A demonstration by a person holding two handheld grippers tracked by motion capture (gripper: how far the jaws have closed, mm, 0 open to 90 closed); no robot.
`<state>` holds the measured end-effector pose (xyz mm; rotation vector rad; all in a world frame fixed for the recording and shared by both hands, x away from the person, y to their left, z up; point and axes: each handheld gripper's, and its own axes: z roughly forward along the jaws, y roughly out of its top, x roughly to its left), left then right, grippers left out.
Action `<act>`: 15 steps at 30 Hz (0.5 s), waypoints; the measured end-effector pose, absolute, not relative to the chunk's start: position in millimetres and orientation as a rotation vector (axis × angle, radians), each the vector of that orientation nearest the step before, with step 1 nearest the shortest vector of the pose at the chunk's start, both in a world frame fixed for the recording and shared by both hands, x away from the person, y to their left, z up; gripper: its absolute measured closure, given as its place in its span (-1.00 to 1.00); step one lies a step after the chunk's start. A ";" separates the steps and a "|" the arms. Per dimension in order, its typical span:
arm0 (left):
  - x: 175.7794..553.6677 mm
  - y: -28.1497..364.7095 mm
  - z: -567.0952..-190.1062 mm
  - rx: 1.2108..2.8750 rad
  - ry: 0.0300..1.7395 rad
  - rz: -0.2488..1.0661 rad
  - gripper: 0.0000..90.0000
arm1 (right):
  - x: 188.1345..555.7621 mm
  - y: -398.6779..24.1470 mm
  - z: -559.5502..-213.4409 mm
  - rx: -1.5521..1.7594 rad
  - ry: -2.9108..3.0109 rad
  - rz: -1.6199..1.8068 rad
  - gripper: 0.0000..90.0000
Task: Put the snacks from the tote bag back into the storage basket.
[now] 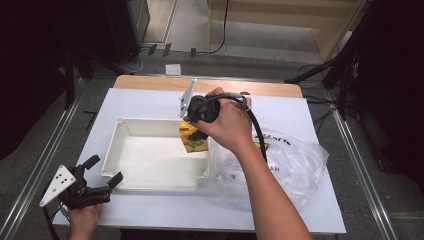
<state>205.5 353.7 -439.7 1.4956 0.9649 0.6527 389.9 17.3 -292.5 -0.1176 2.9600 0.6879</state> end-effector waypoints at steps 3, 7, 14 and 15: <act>205.5 353.8 -439.7 1.495 0.964 0.652 -1.00 | 389.6 19.3 -293.0 -0.117 2.969 0.685 0.15; 205.5 354.0 -439.8 1.494 0.962 0.652 -1.00 | 389.3 21.8 -293.9 -0.115 2.978 0.681 0.15; 205.5 354.0 -439.8 1.492 0.963 0.652 -1.00 | 391.7 22.8 -297.7 -0.133 2.964 0.684 0.15; 205.6 354.0 -439.8 1.492 0.963 0.653 -1.00 | 391.1 22.5 -298.4 -0.127 2.980 0.680 0.15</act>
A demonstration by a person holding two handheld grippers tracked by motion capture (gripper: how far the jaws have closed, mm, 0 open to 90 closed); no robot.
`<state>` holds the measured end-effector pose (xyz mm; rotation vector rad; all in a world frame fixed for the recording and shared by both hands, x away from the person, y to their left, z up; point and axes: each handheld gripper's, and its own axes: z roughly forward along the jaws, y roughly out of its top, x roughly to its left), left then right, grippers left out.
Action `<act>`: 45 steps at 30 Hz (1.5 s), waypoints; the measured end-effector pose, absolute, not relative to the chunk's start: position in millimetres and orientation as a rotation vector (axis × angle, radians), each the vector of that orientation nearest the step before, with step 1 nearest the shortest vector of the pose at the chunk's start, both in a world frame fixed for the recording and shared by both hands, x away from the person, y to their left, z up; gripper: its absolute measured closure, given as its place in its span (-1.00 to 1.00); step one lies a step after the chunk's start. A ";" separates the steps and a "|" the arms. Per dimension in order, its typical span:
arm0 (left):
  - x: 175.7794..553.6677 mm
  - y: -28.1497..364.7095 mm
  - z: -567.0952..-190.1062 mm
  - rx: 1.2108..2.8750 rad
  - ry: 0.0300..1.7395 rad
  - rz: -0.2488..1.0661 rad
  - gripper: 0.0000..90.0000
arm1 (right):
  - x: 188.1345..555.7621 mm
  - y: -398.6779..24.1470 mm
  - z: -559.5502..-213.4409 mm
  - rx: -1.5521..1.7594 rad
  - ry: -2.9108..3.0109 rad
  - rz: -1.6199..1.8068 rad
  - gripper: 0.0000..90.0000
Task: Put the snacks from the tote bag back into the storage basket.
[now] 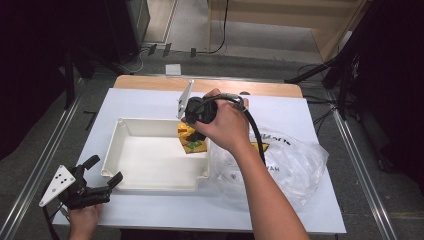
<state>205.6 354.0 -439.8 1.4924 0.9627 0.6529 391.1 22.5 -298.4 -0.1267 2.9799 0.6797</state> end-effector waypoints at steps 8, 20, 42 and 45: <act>205.5 353.8 -439.8 1.493 0.964 0.652 -1.00 | 392.5 19.7 -304.4 -0.119 2.986 0.694 0.15; 205.6 353.9 -439.8 1.493 0.964 0.653 -1.00 | 392.7 17.7 -314.7 -0.130 2.987 0.707 0.15; 205.4 354.1 -439.8 1.494 0.965 0.654 -1.00 | 392.9 16.4 -341.1 -0.130 3.026 0.721 0.15; 205.4 354.2 -439.8 1.494 0.965 0.654 -1.00 | 393.3 15.9 -344.4 -0.131 3.027 0.726 0.15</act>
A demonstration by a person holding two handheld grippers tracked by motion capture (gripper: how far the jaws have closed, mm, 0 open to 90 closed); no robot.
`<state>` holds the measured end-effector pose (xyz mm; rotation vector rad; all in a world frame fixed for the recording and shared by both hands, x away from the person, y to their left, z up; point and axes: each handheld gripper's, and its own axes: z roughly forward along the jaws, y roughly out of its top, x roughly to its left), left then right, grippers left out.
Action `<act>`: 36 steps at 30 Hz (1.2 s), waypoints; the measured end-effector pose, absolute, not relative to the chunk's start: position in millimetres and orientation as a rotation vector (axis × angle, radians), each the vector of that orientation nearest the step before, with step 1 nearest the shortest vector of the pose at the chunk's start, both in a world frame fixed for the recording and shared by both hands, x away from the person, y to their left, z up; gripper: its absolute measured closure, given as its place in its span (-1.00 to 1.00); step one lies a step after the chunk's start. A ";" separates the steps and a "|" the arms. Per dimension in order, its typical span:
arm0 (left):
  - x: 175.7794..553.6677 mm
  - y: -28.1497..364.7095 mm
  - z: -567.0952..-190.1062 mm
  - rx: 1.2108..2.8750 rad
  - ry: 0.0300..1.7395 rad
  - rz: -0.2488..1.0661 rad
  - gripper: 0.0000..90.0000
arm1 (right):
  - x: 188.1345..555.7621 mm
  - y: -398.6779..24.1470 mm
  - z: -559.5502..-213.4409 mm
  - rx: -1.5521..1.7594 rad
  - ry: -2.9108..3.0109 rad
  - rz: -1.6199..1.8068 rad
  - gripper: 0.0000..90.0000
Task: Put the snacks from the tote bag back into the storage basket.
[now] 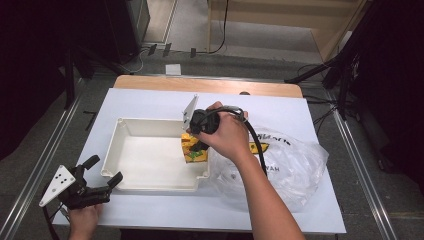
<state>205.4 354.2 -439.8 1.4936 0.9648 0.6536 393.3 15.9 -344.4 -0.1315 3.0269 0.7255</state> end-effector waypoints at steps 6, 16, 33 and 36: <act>205.3 354.3 -439.8 1.494 0.965 0.653 -1.00 | 394.1 17.7 -348.1 -0.142 3.031 0.718 0.15; 205.3 354.3 -439.7 1.494 0.965 0.653 -1.00 | 393.7 18.5 -356.2 -0.140 3.038 0.705 0.15; 205.5 354.4 -439.7 1.492 0.966 0.653 -1.00 | 390.2 19.1 -365.9 -0.179 3.065 0.645 0.13; 205.5 354.2 -439.7 1.493 0.966 0.654 -1.00 | 389.9 18.8 -366.6 -0.186 3.063 0.637 0.12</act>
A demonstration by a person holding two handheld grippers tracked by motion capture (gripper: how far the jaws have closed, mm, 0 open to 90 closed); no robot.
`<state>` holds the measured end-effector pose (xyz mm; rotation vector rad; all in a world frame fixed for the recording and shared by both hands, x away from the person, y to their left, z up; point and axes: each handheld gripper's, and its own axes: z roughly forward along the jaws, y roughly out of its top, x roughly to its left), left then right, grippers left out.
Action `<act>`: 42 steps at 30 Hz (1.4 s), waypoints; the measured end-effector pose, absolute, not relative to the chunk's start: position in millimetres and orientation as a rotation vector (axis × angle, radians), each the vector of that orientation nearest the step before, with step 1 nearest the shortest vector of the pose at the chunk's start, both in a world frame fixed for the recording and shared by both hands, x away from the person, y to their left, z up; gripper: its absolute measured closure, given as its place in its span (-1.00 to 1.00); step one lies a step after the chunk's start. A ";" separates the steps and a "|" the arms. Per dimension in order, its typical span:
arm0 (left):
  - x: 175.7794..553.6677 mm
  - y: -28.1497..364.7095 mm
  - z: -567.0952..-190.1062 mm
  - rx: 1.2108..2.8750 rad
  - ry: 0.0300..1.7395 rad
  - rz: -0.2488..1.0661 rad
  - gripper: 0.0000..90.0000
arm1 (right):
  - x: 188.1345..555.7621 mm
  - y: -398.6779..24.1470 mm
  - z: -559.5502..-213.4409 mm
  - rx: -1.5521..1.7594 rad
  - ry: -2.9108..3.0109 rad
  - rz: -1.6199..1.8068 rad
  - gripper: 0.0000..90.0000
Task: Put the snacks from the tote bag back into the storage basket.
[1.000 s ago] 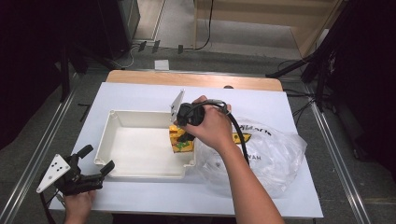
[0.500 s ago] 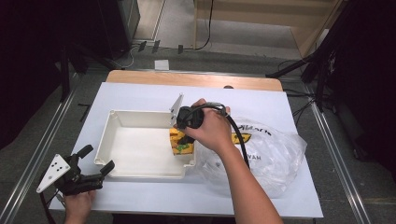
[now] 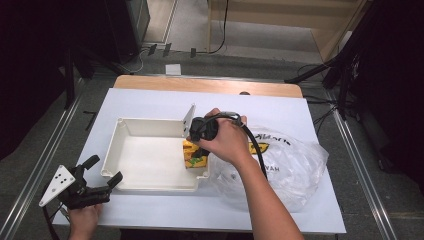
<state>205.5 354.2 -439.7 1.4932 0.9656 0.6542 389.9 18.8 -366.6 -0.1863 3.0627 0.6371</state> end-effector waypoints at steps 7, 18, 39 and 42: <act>205.6 353.7 -439.8 1.494 0.967 0.656 -1.00 | 391.5 8.5 -358.2 -0.171 3.060 0.744 0.06; 205.5 353.6 -439.8 1.495 0.968 0.656 -1.00 | 390.9 -23.9 -349.2 -0.084 2.949 0.875 -0.40; 205.3 353.1 -439.8 1.496 0.970 0.655 -1.00 | 382.5 -84.1 -365.1 0.114 2.782 1.097 -1.00; 205.4 353.0 -439.8 1.499 0.970 0.657 -1.00 | 381.1 -91.5 -367.0 0.128 2.773 1.109 -1.00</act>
